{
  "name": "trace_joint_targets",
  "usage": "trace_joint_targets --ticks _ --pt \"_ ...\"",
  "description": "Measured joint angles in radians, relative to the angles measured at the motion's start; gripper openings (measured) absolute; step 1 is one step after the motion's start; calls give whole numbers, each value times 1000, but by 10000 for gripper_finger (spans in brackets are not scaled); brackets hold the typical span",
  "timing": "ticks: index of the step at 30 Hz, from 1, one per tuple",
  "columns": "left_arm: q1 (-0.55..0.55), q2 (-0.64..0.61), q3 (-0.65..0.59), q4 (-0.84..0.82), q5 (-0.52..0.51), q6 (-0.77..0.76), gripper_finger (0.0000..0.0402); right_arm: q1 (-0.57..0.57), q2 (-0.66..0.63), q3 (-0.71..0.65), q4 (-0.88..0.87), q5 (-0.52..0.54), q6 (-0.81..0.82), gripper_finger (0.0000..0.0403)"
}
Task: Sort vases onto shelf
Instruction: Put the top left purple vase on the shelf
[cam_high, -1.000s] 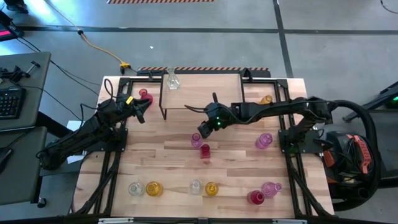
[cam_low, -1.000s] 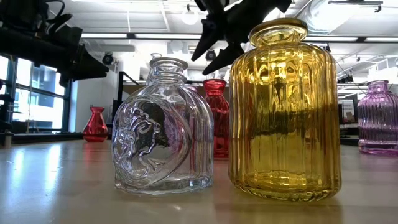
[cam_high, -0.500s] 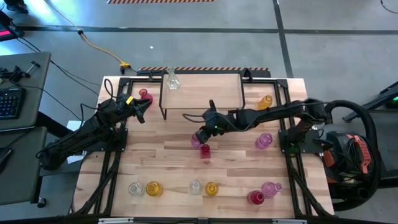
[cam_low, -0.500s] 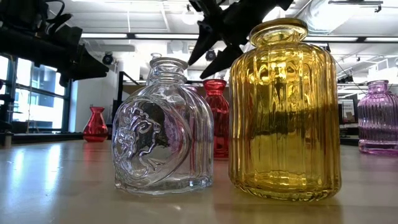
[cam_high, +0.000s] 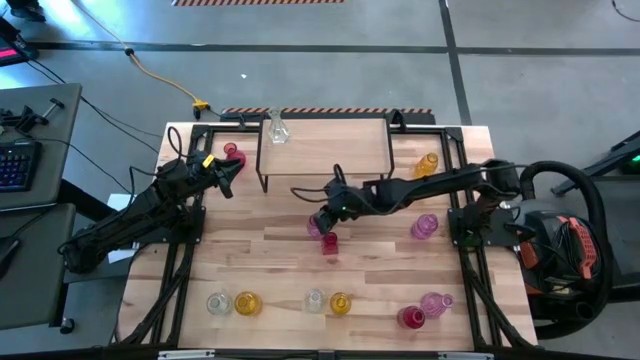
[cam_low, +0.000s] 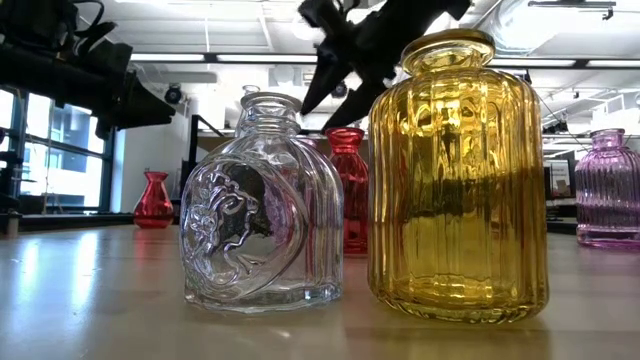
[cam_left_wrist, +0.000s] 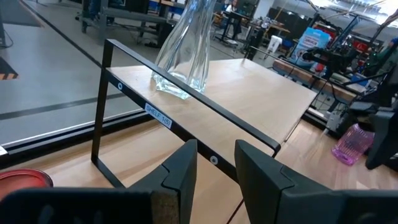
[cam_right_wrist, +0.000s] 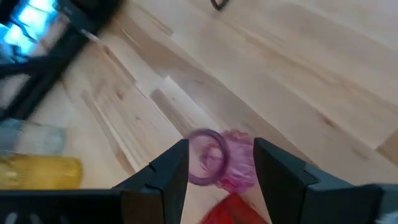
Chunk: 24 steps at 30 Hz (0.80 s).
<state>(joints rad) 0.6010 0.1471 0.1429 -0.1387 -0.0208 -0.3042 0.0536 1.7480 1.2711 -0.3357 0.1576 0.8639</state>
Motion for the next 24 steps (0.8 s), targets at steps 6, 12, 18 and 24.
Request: trace_joint_targets --ticks 6,12,18,24 --pt "0 0 0 -2 14 0 101 13 52 -1 21 -22 22 161" --pt "0 0 0 -1 16 1 101 13 54 -1 26 -10 35 161" --pt "0 0 0 -1 16 1 101 6 54 -1 26 -3 49 161" --pt "0 0 0 -1 16 1 101 6 54 -1 19 -3 55 161"
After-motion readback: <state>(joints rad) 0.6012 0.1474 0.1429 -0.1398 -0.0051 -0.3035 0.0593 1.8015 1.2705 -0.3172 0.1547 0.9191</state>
